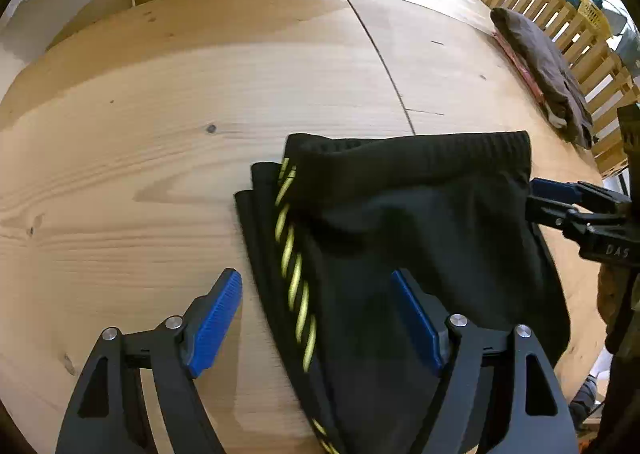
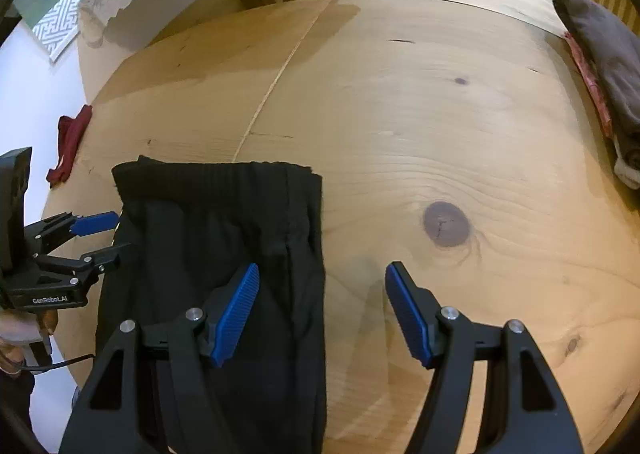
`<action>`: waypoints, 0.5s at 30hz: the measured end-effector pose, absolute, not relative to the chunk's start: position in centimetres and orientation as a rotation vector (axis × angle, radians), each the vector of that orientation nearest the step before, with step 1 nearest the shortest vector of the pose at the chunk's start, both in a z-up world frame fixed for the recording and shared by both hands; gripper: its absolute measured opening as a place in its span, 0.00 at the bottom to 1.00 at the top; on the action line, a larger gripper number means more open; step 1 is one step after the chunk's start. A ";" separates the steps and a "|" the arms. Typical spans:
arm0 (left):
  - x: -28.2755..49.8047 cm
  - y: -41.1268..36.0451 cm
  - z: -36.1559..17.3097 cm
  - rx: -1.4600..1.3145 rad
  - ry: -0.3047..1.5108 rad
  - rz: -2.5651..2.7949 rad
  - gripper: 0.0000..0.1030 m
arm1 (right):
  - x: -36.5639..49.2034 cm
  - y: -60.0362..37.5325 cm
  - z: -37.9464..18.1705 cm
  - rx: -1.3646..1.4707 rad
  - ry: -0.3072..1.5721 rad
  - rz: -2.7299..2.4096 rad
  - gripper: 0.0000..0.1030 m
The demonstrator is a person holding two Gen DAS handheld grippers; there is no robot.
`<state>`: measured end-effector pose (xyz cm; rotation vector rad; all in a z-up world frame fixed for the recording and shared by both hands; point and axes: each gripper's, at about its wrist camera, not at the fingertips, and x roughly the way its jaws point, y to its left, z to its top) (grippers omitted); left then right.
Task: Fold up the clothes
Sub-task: 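Position both open grippers at the striped side of the folded black pants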
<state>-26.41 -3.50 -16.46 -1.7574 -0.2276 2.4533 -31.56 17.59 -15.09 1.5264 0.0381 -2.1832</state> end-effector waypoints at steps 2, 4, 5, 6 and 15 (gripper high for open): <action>-26.0 -3.6 -16.4 -1.759 -0.267 2.447 0.73 | -31.2 18.0 -14.8 1.507 0.013 -2.173 0.63; -25.8 -3.5 -16.5 -1.764 -0.276 2.440 0.73 | -30.8 18.5 -14.8 1.498 -0.007 -2.155 0.63; -25.7 -3.4 -16.5 -1.763 -0.269 2.442 0.73 | -30.6 18.5 -14.9 1.501 -0.003 -2.143 0.63; -25.6 -3.4 -16.5 -1.762 -0.262 2.444 0.73 | -30.4 18.5 -15.1 1.505 0.002 -2.130 0.63; -25.0 -2.7 -16.6 -1.772 -0.233 2.457 0.74 | -30.2 19.9 -13.5 1.480 -0.122 -2.120 0.63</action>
